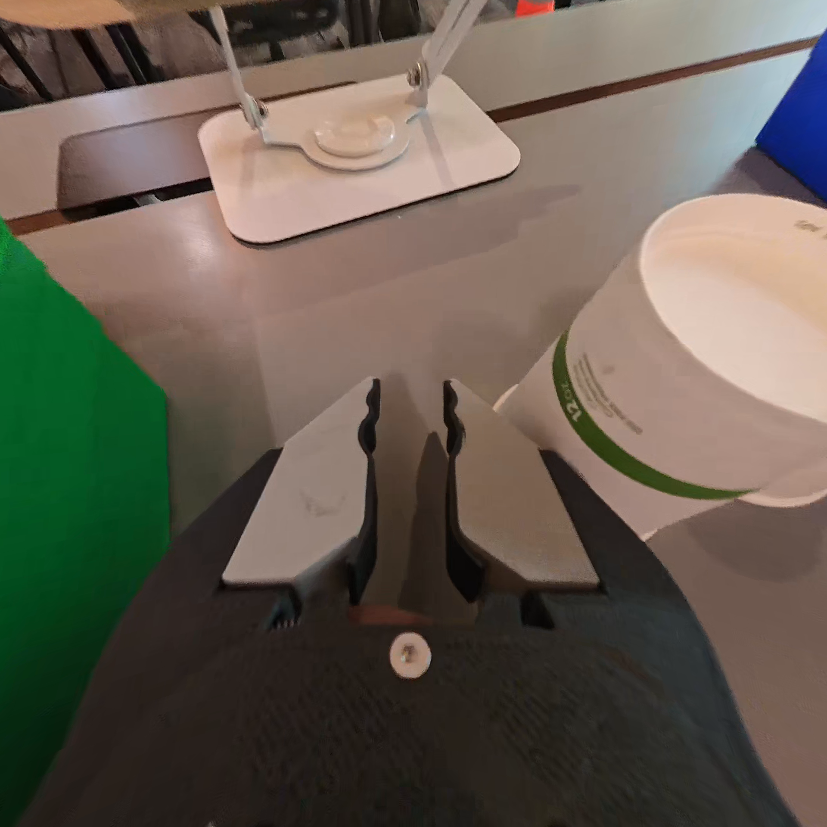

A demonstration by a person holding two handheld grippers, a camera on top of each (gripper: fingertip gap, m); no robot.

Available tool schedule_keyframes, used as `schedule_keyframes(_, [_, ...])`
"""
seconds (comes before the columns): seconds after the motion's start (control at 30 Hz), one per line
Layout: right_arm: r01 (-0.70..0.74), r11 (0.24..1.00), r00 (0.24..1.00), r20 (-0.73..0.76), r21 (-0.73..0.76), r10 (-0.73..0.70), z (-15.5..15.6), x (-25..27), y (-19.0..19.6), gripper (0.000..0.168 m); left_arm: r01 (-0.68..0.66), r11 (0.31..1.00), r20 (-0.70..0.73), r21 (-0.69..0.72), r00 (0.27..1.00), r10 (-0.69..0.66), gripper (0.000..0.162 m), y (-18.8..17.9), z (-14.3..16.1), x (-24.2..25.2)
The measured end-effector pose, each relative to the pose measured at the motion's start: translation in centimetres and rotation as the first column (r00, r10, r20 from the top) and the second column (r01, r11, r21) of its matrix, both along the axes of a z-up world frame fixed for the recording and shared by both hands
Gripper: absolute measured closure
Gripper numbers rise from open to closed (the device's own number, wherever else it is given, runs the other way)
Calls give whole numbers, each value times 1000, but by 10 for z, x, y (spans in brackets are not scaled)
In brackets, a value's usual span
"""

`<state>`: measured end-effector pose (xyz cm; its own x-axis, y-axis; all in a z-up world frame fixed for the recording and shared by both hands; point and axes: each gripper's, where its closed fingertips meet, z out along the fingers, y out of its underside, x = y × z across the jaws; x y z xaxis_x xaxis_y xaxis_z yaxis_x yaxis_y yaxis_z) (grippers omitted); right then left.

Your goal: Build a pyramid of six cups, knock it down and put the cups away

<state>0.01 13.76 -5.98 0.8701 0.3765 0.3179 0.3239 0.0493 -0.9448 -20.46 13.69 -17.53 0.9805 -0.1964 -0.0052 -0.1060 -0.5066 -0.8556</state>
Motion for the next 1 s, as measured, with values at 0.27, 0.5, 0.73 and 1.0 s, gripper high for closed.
schedule_keyframes(0.27, [-27, 1000, 1000, 1, -2, 27, -3, -6, -2, 168, 14, 998, 108, -57, 994, -8, 155, -3, -6, 29])
schedule_keyframes(0.5, [-9, 1000, 1000, -12, 28, 10, 4, 0, -3, 168, 88, 994, 208, -65, 975, -72, 144, -14, -5, 61])
schedule_keyframes(0.73, [-22, 997, 998, -58, 80, 27, 20, 9, -9, 168, 92, 996, 200, 1, 976, -91, 132, -20, 5, 62])
schedule_keyframes(1.0, [-266, 943, 944, -145, 202, 297, 54, 9, -47, 136, 17, 996, 189, 86, 981, -33, 111, -18, 18, 41])
